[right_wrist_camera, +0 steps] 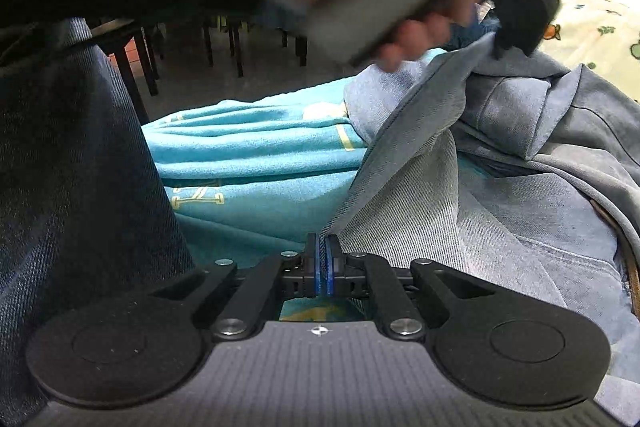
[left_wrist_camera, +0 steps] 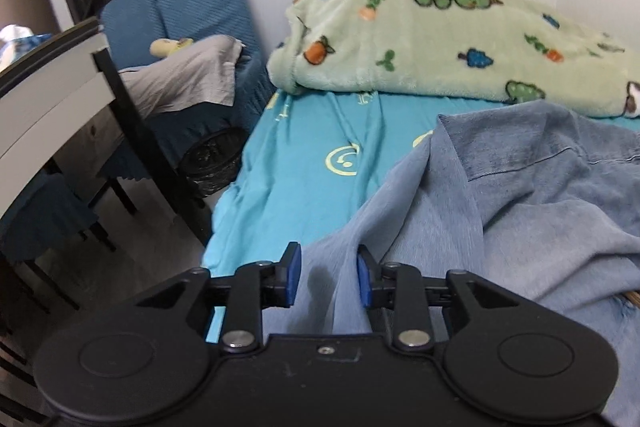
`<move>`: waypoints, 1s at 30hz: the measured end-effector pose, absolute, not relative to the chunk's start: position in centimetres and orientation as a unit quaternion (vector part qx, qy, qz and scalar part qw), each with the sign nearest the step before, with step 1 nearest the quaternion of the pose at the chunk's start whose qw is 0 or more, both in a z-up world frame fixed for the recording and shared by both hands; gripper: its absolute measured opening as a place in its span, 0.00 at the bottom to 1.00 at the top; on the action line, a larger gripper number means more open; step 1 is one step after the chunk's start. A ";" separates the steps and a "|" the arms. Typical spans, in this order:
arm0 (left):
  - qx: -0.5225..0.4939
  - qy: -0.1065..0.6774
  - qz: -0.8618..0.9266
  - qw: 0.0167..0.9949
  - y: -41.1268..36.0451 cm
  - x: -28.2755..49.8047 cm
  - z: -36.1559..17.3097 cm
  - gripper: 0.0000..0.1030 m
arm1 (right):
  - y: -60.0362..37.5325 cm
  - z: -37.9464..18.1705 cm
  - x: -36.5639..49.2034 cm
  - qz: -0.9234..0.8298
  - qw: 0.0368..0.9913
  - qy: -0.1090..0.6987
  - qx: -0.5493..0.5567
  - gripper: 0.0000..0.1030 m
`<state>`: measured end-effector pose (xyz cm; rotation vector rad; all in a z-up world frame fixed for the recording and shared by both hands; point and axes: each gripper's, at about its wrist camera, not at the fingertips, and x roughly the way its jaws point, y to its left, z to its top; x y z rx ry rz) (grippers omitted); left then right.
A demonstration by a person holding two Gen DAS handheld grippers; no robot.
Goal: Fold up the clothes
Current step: 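Lift the gripped waist edge of the jeans up with both tools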
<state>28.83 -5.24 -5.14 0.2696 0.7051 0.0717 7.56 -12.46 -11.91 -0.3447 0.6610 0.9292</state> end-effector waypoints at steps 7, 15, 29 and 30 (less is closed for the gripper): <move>0.149 0.383 0.031 0.911 -6.7 34.0 -7.4 0.24 | -12.4 -12.2 8.3 0.439 0.828 0.317 -0.145 0.04; 0.126 0.409 0.025 0.903 -7.5 38.3 -8.6 0.11 | -12.6 -12.7 9.0 0.442 0.826 0.326 -0.129 0.04; -0.067 0.300 0.082 0.948 0.4 31.0 1.6 0.02 | -12.9 -11.9 8.6 0.442 0.835 0.315 -0.098 0.04; -0.083 0.294 0.090 0.948 1.3 30.0 2.2 0.02 | -12.9 -11.8 8.5 0.443 0.835 0.312 -0.100 0.04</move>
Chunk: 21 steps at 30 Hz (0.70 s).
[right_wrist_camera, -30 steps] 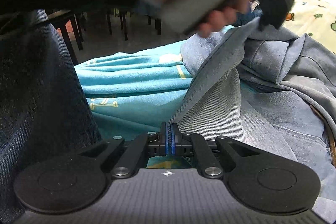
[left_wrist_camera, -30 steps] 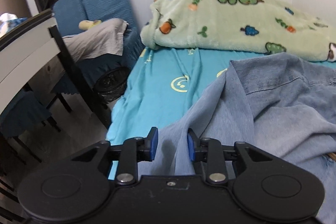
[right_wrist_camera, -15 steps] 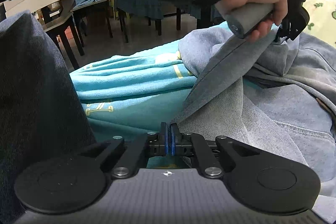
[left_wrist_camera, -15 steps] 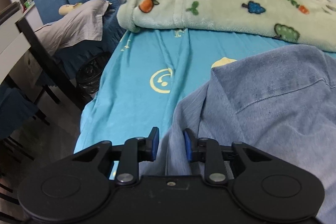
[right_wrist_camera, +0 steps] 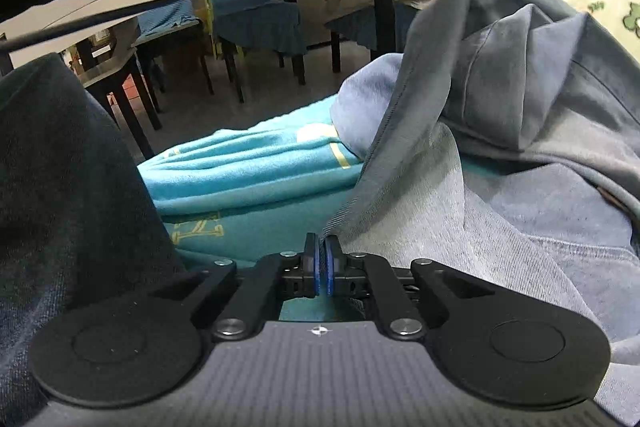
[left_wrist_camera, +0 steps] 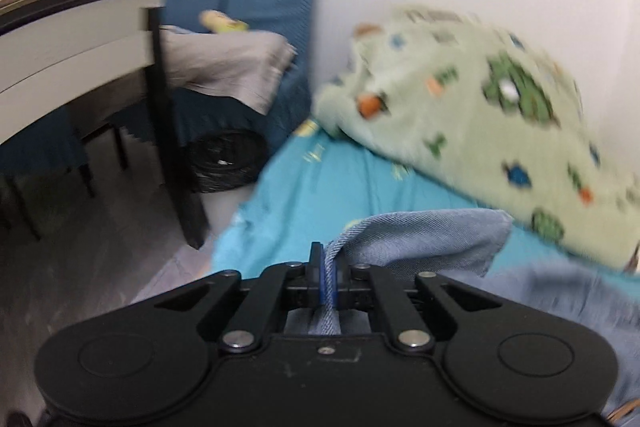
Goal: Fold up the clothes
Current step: 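Lift the gripped waist edge of the jeans up with both tools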
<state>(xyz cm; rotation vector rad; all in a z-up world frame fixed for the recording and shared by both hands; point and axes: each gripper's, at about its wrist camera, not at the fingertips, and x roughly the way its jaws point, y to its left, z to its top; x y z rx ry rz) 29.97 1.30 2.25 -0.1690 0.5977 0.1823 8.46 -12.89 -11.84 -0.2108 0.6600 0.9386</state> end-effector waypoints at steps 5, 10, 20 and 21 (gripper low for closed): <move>-0.113 0.254 0.147 0.949 5.9 25.3 4.5 0.02 | -12.5 -11.8 8.0 0.442 0.836 0.303 -0.115 0.04; -0.159 0.249 0.207 0.933 11.9 20.9 4.9 0.02 | -12.6 -11.6 7.9 0.438 0.841 0.296 -0.111 0.04; -0.333 0.317 0.321 0.828 21.4 14.4 -0.3 0.02 | -11.9 -12.2 8.1 0.441 0.830 0.322 -0.116 0.04; -0.339 0.322 0.325 0.822 21.8 14.2 -0.7 0.02 | -11.9 -12.2 8.1 0.441 0.828 0.327 -0.115 0.04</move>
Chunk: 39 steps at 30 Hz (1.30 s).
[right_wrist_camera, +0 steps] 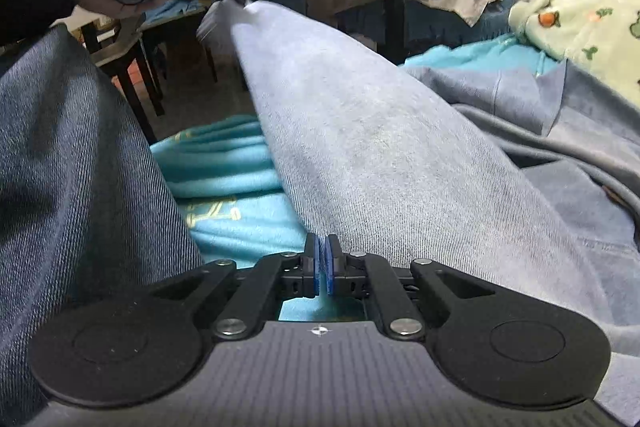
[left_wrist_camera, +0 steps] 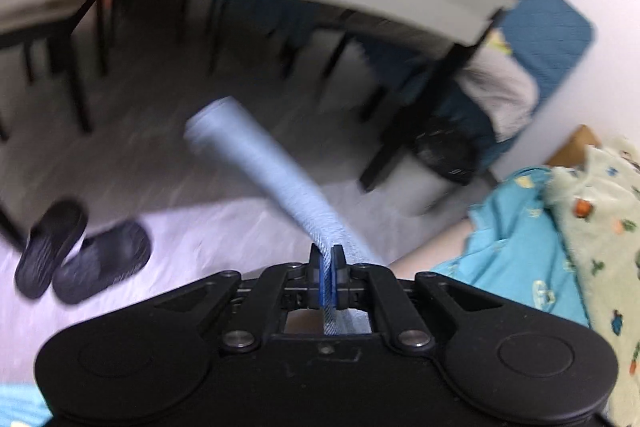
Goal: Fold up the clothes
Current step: 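Lift the gripped waist edge of the jeans up with both tools, then fold the waist edge over onto the legs and open both tools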
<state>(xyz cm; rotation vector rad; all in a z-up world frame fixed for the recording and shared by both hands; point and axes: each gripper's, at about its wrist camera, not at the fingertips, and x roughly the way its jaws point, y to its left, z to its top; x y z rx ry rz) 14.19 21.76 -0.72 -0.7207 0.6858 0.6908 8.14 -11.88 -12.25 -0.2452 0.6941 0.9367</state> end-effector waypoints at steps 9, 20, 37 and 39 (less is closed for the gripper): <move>-0.385 0.329 0.325 0.799 23.2 12.6 -2.6 0.02 | -21.8 -5.5 9.7 0.274 0.895 0.338 0.093 0.08; -0.413 0.342 0.323 0.780 24.3 12.8 -4.2 0.02 | -46.8 -8.0 8.6 -0.191 0.814 0.325 0.441 0.61; -0.465 0.342 0.326 0.749 25.3 12.2 -5.6 0.03 | -52.1 -15.1 9.9 -0.190 0.708 0.294 0.614 0.48; -0.462 0.340 0.326 0.751 25.1 12.3 -5.3 0.02 | -51.7 -14.1 10.2 -0.189 0.724 0.289 0.597 0.30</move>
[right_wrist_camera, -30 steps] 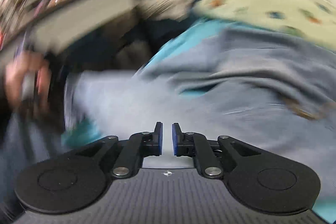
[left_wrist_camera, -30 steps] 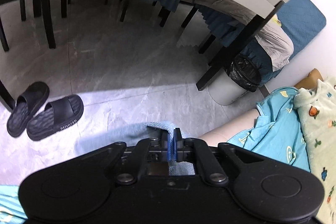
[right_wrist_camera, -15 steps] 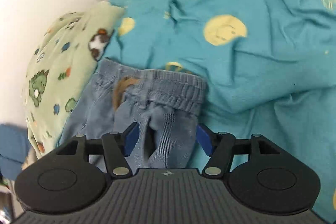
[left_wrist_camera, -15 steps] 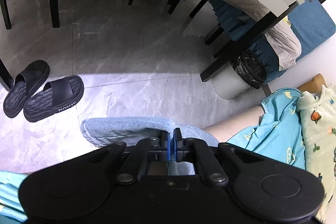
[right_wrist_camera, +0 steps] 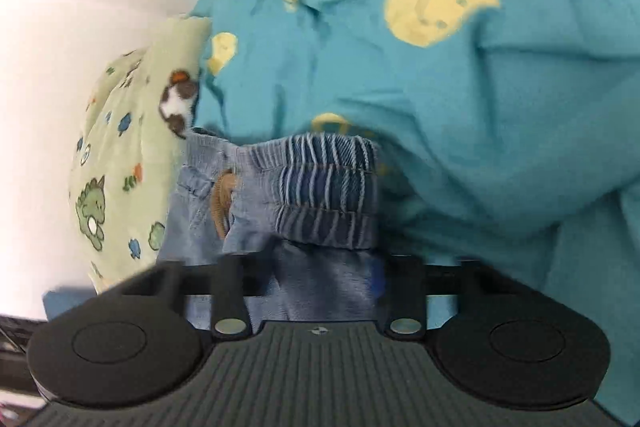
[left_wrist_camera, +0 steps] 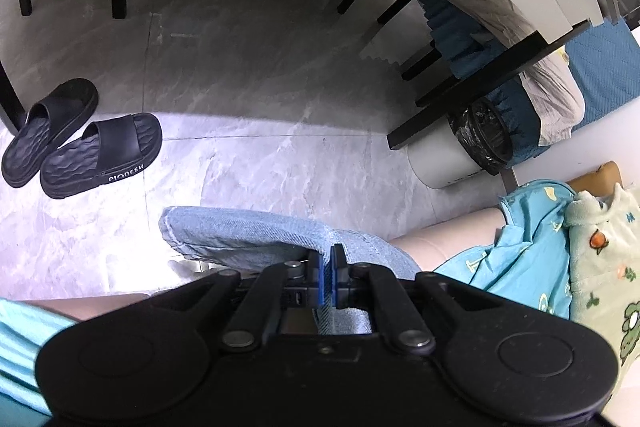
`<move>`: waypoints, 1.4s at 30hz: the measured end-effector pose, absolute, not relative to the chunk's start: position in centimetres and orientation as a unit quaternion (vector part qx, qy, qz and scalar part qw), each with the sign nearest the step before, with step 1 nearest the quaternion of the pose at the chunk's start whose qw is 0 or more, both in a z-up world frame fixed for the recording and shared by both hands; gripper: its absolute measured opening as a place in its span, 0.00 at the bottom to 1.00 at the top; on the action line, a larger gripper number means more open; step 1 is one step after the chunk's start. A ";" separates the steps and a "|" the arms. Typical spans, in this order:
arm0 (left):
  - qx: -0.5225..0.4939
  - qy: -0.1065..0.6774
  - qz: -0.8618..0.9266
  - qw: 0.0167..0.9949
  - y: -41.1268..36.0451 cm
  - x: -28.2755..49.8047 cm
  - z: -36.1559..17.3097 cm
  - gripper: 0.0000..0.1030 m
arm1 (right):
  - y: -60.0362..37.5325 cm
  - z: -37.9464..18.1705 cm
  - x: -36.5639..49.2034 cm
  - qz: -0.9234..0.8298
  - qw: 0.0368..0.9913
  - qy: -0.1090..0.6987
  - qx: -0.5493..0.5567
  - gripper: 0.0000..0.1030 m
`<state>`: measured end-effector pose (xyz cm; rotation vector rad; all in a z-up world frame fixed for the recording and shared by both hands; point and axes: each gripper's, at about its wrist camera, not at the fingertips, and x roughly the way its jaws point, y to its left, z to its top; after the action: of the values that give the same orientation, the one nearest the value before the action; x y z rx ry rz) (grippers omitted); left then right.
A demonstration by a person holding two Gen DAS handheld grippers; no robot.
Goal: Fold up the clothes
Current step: 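Fold the waist edge over onto the legs and open both tools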
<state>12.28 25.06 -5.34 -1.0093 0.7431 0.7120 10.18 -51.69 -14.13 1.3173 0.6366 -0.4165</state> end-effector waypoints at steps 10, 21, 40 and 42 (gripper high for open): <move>-0.466 0.291 0.274 0.789 24.2 12.6 -1.1 0.02 | -51.9 -2.4 14.0 -0.116 0.823 0.219 0.511 0.16; -0.487 0.270 0.162 0.815 18.8 12.7 3.2 0.02 | -58.6 8.1 17.5 -0.077 0.874 0.139 0.459 0.16; -0.384 0.368 0.162 0.831 11.1 9.6 -3.2 0.14 | -64.9 -11.9 4.1 -0.191 0.847 0.258 0.423 0.29; -0.380 0.369 0.161 0.833 11.1 9.5 -3.0 0.31 | -64.6 -11.6 3.3 -0.201 0.845 0.269 0.416 0.37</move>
<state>9.50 11.09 -2.99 -0.8045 0.7824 0.3404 3.32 -64.57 -11.63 0.8774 0.5684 -0.4252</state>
